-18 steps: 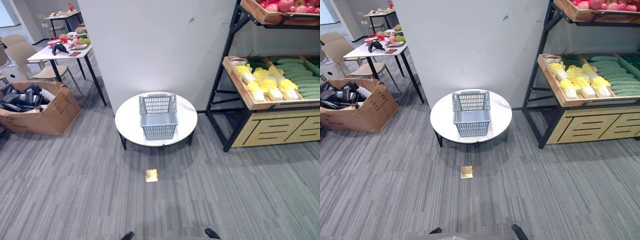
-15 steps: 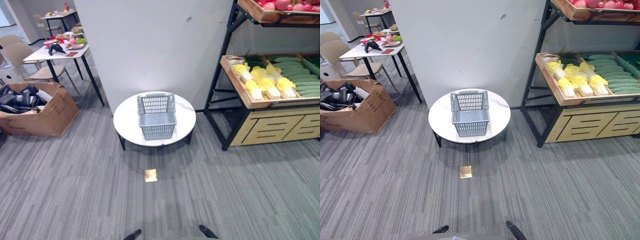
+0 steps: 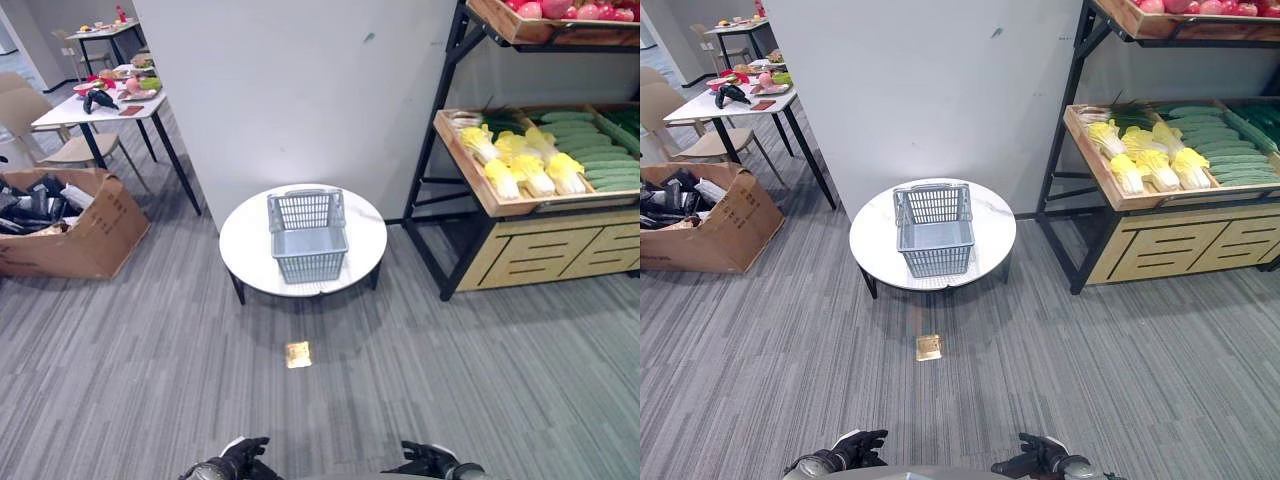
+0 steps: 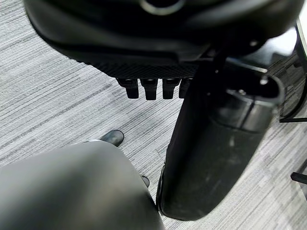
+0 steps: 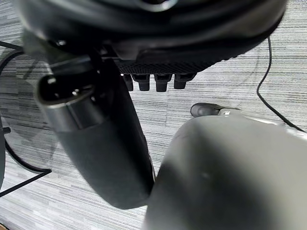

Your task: Get the vegetables into the basket

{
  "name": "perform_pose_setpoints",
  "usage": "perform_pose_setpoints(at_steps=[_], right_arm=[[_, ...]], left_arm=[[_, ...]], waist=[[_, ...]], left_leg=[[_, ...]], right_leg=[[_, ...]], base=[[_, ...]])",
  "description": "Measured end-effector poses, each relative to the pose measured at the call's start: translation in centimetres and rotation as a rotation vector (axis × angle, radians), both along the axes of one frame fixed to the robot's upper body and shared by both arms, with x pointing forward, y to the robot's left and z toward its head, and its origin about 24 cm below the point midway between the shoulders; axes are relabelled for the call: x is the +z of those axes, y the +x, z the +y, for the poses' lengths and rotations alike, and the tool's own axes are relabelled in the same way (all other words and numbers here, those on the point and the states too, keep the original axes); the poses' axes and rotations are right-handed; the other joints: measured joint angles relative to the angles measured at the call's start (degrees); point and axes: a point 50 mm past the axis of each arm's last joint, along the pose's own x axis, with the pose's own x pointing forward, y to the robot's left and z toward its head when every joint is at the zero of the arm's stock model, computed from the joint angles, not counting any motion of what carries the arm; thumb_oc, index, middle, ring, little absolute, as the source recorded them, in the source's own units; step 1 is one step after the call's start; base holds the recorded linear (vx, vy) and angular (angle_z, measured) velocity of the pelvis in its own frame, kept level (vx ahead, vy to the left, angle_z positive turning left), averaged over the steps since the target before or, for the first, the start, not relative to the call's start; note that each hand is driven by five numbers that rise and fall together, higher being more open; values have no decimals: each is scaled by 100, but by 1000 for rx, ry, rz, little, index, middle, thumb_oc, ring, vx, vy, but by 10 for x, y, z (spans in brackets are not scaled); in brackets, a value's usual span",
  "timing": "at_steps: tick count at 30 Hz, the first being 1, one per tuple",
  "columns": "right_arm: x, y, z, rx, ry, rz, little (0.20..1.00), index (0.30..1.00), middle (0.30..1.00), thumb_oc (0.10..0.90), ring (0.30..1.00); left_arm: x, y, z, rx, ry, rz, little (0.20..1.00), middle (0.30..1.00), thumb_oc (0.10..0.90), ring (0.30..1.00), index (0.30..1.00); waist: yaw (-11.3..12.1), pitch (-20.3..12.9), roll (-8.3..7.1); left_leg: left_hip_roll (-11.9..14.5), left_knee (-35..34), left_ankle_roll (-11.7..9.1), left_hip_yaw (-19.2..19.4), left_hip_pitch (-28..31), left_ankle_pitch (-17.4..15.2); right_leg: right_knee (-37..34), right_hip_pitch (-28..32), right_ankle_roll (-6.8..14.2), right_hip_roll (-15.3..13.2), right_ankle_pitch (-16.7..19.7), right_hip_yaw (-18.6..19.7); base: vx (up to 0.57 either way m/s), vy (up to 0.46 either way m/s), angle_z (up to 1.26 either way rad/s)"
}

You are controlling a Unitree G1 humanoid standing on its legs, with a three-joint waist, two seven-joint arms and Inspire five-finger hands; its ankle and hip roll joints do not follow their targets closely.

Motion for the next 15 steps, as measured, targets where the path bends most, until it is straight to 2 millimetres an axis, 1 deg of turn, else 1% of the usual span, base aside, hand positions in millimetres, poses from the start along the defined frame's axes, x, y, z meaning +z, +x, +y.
perform_pose_setpoints(at_steps=[7,10,15], right_arm=[[1,3,0,2,0,-6,1000,1000,1000,900,1000],[1,3,0,2,0,-7,1000,1000,1000,900,1000],[1,4,0,3,0,-8,1000,1000,1000,900,1000]], left_arm=[[1,3,0,-2,1,-7,1000,1000,900,1000,1000],[1,2,1,-1,1,-7,1000,1000,900,1000,1000],[1,3,1,2,3,-8,1000,1000,900,1000,1000]], waist=[[1,50,-2],[3,92,-46],[4,106,-59]], left_leg=[[-15,-1,0,6,-4,0],[-16,-2,-1,8,-1,-2],[-16,-3,-4,14,-5,-6]], right_leg=[[0,3,3,-15,2,5],[1,-4,4,-16,3,6],[1,-6,4,-16,4,11]], base=[[-3,5,0],[-2,12,0],[4,45,-1]])
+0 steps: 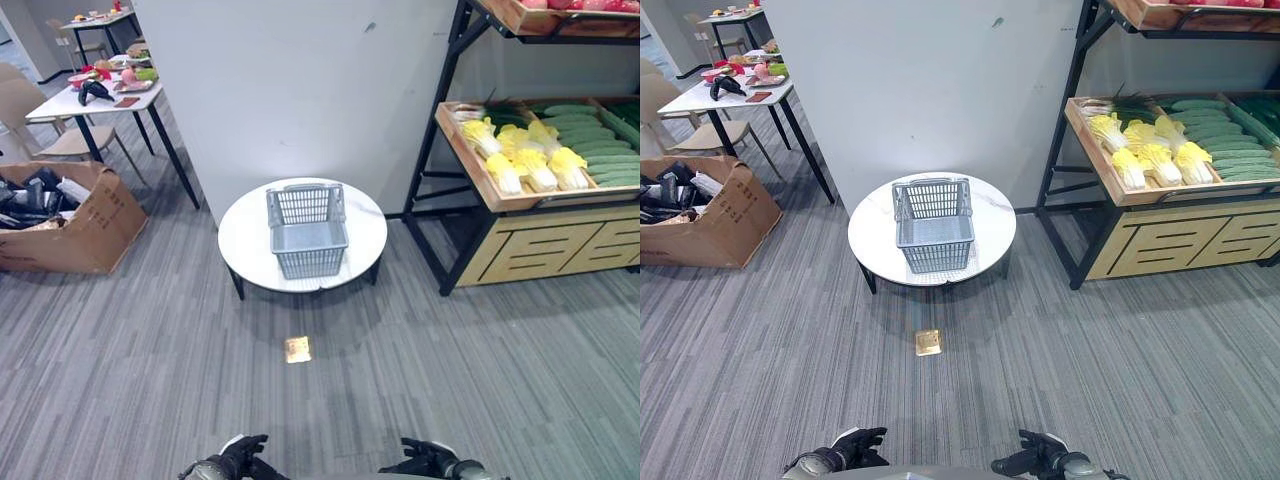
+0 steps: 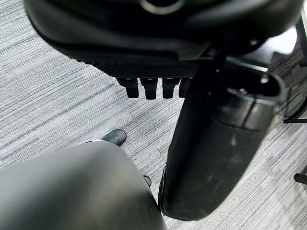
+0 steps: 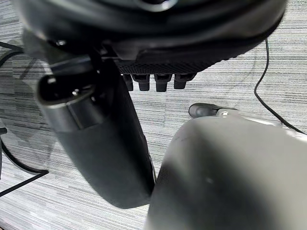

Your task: Get the vegetables into the basket

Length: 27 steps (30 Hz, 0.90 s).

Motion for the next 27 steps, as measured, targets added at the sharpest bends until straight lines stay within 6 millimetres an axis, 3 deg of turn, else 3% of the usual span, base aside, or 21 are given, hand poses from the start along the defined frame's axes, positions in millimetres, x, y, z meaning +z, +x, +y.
perform_pose_setpoints(at_steps=[7,18,22,24,27], right_arm=[[0,1,0,1,-1,1,1000,1000,1000,900,1000],[2,9,0,-5,2,-20,1000,1000,1000,900,1000],[6,22,-2,-22,-1,-59,1000,1000,1000,900,1000],[10,35,-6,-16,-11,-96,1000,1000,1000,900,1000],[18,53,-8,-5,-10,-174,1000,1000,1000,900,1000]], left_arm=[[0,0,1,6,1,-1,1000,1000,900,1000,1000],[3,5,12,61,16,-20,1000,1000,900,1000,1000],[6,15,13,77,14,-50,1000,1000,900,1000,1000],[7,18,12,89,5,-62,1000,1000,900,1000,1000],[8,19,13,100,2,-72,1000,1000,900,1000,1000]], waist=[[3,12,-20],[23,210,-180],[53,442,-154],[160,595,-50],[137,745,12]], left_leg=[[-3,-2,3,22,-1,-10],[-6,-4,48,78,-10,-62],[8,-4,97,126,-103,-67],[86,-2,164,304,-119,-114],[96,-3,284,361,-71,-114]], right_leg=[[0,0,4,-5,4,23],[149,-114,17,-10,9,105],[661,-483,49,15,-10,79],[1452,-958,107,95,-45,50],[2689,-1605,303,22,-187,-181]], base=[[15,48,-1],[46,113,-5],[10,116,-9],[20,116,-39],[66,64,-16]])
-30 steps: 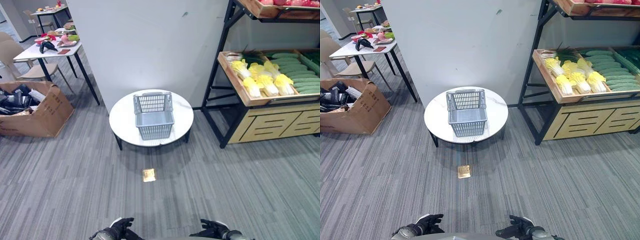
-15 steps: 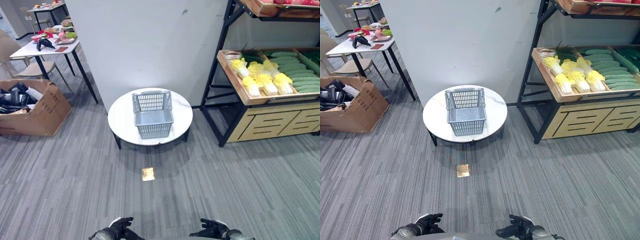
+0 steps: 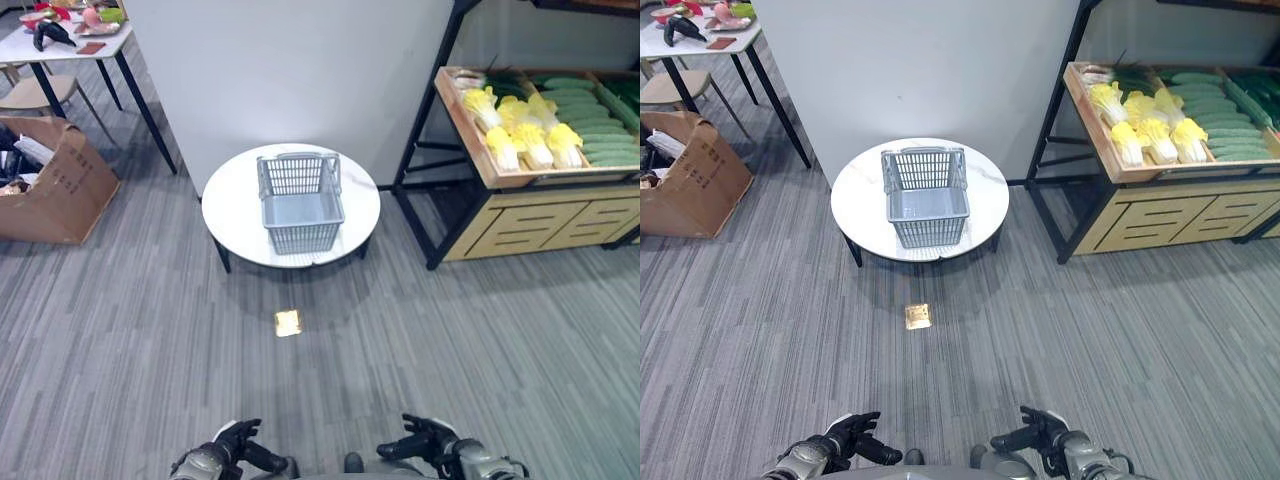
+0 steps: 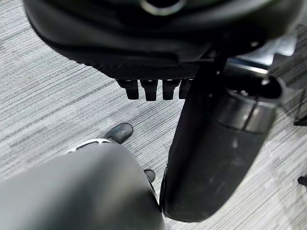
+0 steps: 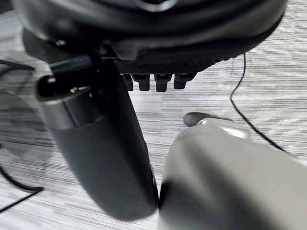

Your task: Get the vegetables into the basket

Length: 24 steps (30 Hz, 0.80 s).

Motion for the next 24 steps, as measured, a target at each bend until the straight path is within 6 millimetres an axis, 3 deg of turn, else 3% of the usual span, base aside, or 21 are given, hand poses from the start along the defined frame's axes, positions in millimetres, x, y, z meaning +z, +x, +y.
perform_pose_setpoints(at_steps=[1,2,5,7,8,9,12,13,15,16,17,19,22,24], right_arm=[[1,1,0,-19,11,-18,1000,1000,1000,900,1000],[0,-1,-1,-25,11,-16,1000,1000,1000,900,1000],[0,-2,-1,-29,10,-13,1000,1000,1000,900,1000],[0,-2,0,-32,13,-12,1000,1000,1000,900,1000],[0,-2,1,-30,16,-13,1000,1000,1000,900,1000],[0,-1,2,-31,19,-17,1000,1000,1000,900,1000],[-3,-8,3,-47,28,-3,1000,1000,1000,900,1000],[-5,-14,3,-54,28,11,1000,1000,1000,900,1000],[-5,-20,-5,-85,18,21,1000,1000,1000,900,1000],[-5,-25,-13,-128,15,50,1000,1000,1000,900,1000],[-7,-31,-15,-133,9,71,1000,1000,1000,900,1000],[-5,-32,-24,-140,-15,74,1000,1000,1000,900,1000],[-1,-25,-30,-111,-41,61,1000,1000,1000,900,1000],[-3,-30,-30,-90,-56,87,1000,1000,1000,900,1000]], left_arm=[[0,-1,0,21,-7,-2,1000,1000,900,1000,1000],[-1,-6,1,33,-7,10,1000,1000,900,1000,1000],[-2,-7,2,93,-25,2,1000,1000,900,1000,1000],[-2,-8,3,112,-26,4,1000,1000,900,1000,1000],[-3,-10,3,115,-24,19,1000,1000,900,1000,1000],[-4,-13,4,110,-19,30,1000,1000,900,1000,1000],[-5,-23,9,116,-8,50,1000,1000,900,1000,1000],[-6,-27,9,120,-10,57,1000,1000,900,1000,1000],[-8,-34,4,115,-21,74,1000,1000,900,1000,1000],[-9,-37,3,113,-23,85,1000,1000,900,1000,1000],[-9,-37,4,114,-20,86,1000,1000,900,1000,1000],[-8,-34,4,114,-23,68,1000,1000,900,1000,1000],[-6,-22,0,82,-24,42,1000,1000,900,1000,1000],[-7,-18,-6,66,-27,57,1000,1000,900,1000,1000]], waist=[[3,-9,-21],[21,-20,-30],[40,-19,-22],[40,-19,-27],[34,-50,-62],[55,-50,-22],[23,-151,-152],[39,-194,-168],[22,-316,123],[65,-379,289],[96,-419,268],[272,-429,292],[247,-428,287],[96,-452,192]], left_leg=[[-60,1,78,-6,29,-21],[-86,0,105,-22,67,-52],[-88,9,183,-87,-5,-38],[-94,33,204,-99,20,-73],[-85,33,155,-95,104,-101],[-88,34,129,-149,139,-202],[-134,34,-167,-312,400,-369],[-127,35,-235,-379,502,-438],[158,94,-406,-674,564,-583],[402,298,-502,-877,627,-673],[395,409,-565,-866,634,-704],[511,866,-657,-785,516,-737],[627,1455,-731,-825,379,-721],[657,2171,-1182,-1051,70,-666]], right_leg=[[427,-254,84,-153,-253,-193],[367,-313,73,-187,-279,-189],[-978,-332,154,-197,-203,-42],[-1649,-369,185,-187,37,88],[-2298,-361,199,-134,404,344],[-2493,-412,207,-129,529,377],[-2721,-315,218,-244,683,266],[-2716,-230,195,-262,940,213],[-2696,-16,99,-100,1155,-35],[-2698,274,-66,133,1148,32],[-2696,354,-247,178,1228,65],[-2696,519,-449,251,1051,-69],[-2694,721,-559,341,862,-98],[-2693,871,-638,327,738,-238]], base=[[91,22,4],[147,7,8],[64,-22,10],[138,-61,7],[176,-84,6],[247,-132,8],[157,-110,31],[369,-261,52],[426,-316,93],[331,-262,117],[313,-246,98],[232,-211,31],[214,-236,6],[242,-311,22]])
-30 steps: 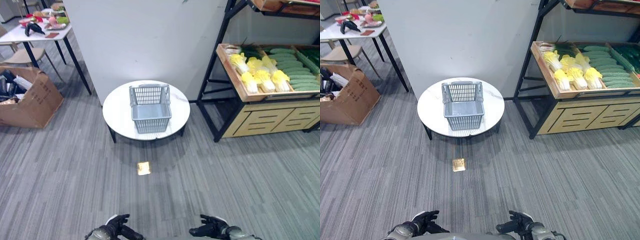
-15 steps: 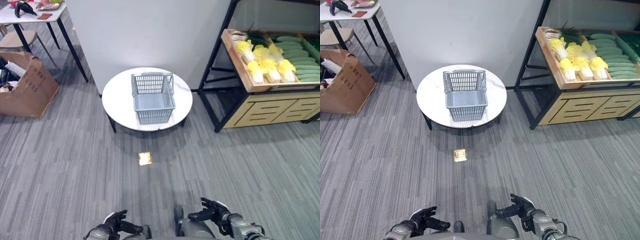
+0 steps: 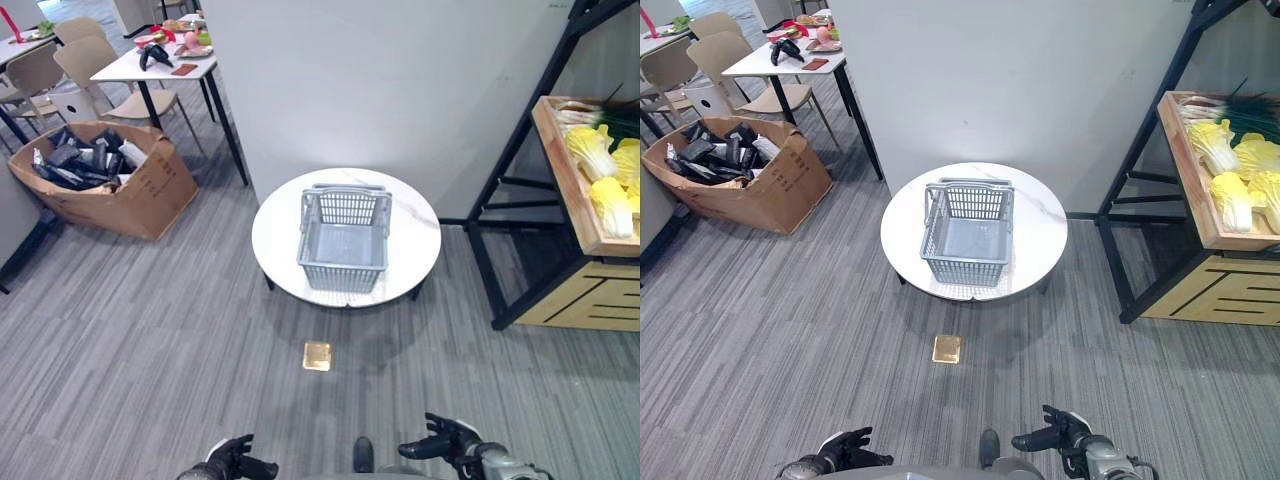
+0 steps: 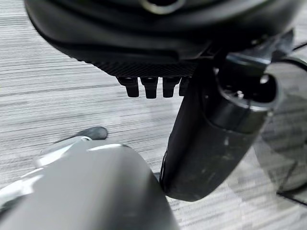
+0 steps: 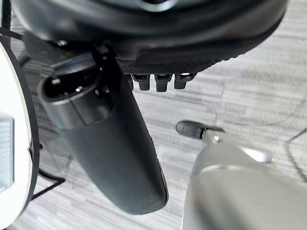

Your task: Get the vegetables into the basket

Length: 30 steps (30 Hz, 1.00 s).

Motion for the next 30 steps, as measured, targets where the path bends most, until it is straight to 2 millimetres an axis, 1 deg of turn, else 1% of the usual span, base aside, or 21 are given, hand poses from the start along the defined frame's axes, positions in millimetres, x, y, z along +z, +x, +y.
perform_pose_setpoints(at_steps=[1,2,3,4,5,6,7,8,10,12,13,14,15,16,17,18,20,21,22,26,30], right_arm=[[-1,-4,-1,6,-5,16,1000,1000,1000,900,1000],[-1,-6,-1,-1,-5,24,1000,1000,1000,900,1000],[-4,-16,-1,-29,4,42,1000,1000,1000,900,1000],[-5,-20,-1,-32,1,56,1000,1000,1000,900,1000],[-5,-20,-1,-22,-4,61,1000,1000,1000,900,1000],[-5,-22,-2,-18,-10,76,1000,1000,1000,900,1000],[-6,-24,-3,-17,-15,84,1000,1000,1000,900,1000],[-6,-29,-6,-29,-27,102,1000,1000,1000,900,1000],[-6,-35,-11,-28,-44,129,1000,1000,1000,900,1000],[-6,-36,-11,-19,-50,139,1000,1000,1000,900,1000],[-6,-37,-11,-10,-54,145,1000,1000,1000,900,1000],[-7,-40,-12,-9,-56,155,1000,1000,1000,900,1000],[-6,-36,-12,-11,-57,152,1000,1000,1000,900,1000],[-6,-37,-14,-11,-60,155,1000,1000,1000,900,1000],[-6,-36,-13,-10,-63,144,1000,1000,1000,900,1000],[-6,-38,-12,-9,-58,142,1000,1000,1000,900,1000],[-7,-43,-11,-30,-51,144,1000,1000,1000,900,1000],[-8,-49,-10,-51,-44,147,1000,1000,1000,900,1000],[-8,-49,-10,-54,-45,151,1000,1000,1000,900,1000],[-6,-34,-8,-38,-38,107,1000,1000,1000,900,1000],[-3,-15,-4,-44,-16,38,1000,1000,1000,900,1000]], left_arm=[[0,0,-2,-8,-6,2,1000,1000,900,1000,1000],[0,2,-5,-11,-13,-4,1000,1000,900,1000,1000],[2,12,-9,-18,-25,-26,1000,1000,900,1000,1000],[2,13,-8,-11,-26,-32,1000,1000,900,1000,1000],[3,16,-7,-12,-24,-36,1000,1000,900,1000,1000],[3,16,-7,-13,-22,-36,1000,1000,900,1000,1000],[3,16,-6,-14,-20,-36,1000,1000,900,1000,1000],[4,19,-6,-19,-18,-44,1000,1000,900,1000,1000],[4,18,-6,-22,-16,-42,1000,1000,900,1000,1000],[3,13,-3,1,-12,-26,1000,1000,900,1000,1000],[3,13,-3,2,-12,-25,1000,1000,900,1000,1000],[3,14,-3,1,-13,-29,1000,1000,900,1000,1000],[3,15,-4,19,-22,-39,1000,1000,900,1000,1000],[2,11,-5,21,-23,-32,1000,1000,900,1000,1000],[1,8,-5,19,-20,-24,1000,1000,900,1000,1000],[1,8,-5,19,-19,-22,1000,1000,900,1000,1000],[1,8,-4,17,-16,-20,1000,1000,900,1000,1000],[1,7,-2,13,-9,-18,1000,1000,900,1000,1000],[2,7,-2,7,-7,-19,1000,1000,900,1000,1000],[2,3,4,16,6,-11,1000,1000,900,1000,1000],[3,0,13,25,25,-6,1000,1000,900,1000,1000]], waist=[[-48,-14,-29],[-91,-23,-19],[-145,-21,-72],[-128,17,-142],[-132,26,-150],[-134,63,-232],[-134,74,-259],[-232,78,-337],[-266,111,-311],[-278,113,-292],[-271,111,-255],[-258,140,-219],[-192,188,-156],[-193,144,-69],[-242,131,-16],[-258,106,-65],[-261,127,-48],[-270,127,-71],[-251,135,-74],[-142,128,-104],[-87,81,-184]], left_leg=[[8,228,-91,-4,-106,-37],[62,558,-155,-53,-309,88],[72,1489,-309,-58,-806,152],[64,1797,-312,-40,-1006,201],[83,2040,-214,29,-1152,195],[41,1911,-216,114,-1141,202],[31,1624,-176,233,-1148,181],[-49,184,-44,476,-1095,197],[-236,-1216,36,374,-1008,464],[-365,-1924,196,190,-1016,758],[-452,-2128,216,53,-1020,861],[-501,-2165,249,33,-1037,923],[-523,-2121,576,117,-877,1093],[-471,-2074,670,116,-800,1180],[-446,-2053,667,127,-723,1321],[-517,-2085,707,173,-629,1248],[-636,-2163,839,380,-496,1204],[-756,-2134,890,397,-433,1187],[-798,-2148,947,420,-409,1146],[-845,-2138,1041,611,-234,1037],[-873,-2140,1061,746,-155,983]], right_leg=[[4,6,-36,0,11,-27],[14,38,-148,24,-91,-84],[9,67,-185,11,-136,-202],[10,90,-240,3,-168,-203],[9,167,-272,-11,-189,-232],[10,233,-295,-18,-206,-245],[2,294,-366,-48,-258,-290],[0,319,-354,-157,-340,-491],[4,277,-296,-180,-373,-578],[3,301,-202,-178,-421,-568],[2,305,-162,-173,-447,-530],[2,340,-112,-171,-472,-487],[5,450,-49,-100,-499,-248],[8,502,-43,-18,-499,-136],[4,558,-6,-2,-557,-54],[21,570,94,-69,-613,35],[158,592,176,-201,-643,197],[372,532,296,-333,-787,222],[396,542,305,-368,-807,243],[671,513,443,-445,-965,479],[662,527,458,-464,-986,649]], base=[[134,-194,22],[141,-197,33],[137,-145,31],[166,-159,27],[108,-52,4],[97,-10,9],[84,30,44],[72,59,65],[70,79,42],[119,127,4],[179,163,-4],[191,193,-56],[166,209,-77],[154,209,-86],[156,208,-53],[157,215,-43],[127,216,-38],[130,262,-19],[153,283,-8],[97,115,-24],[65,93,-25]])
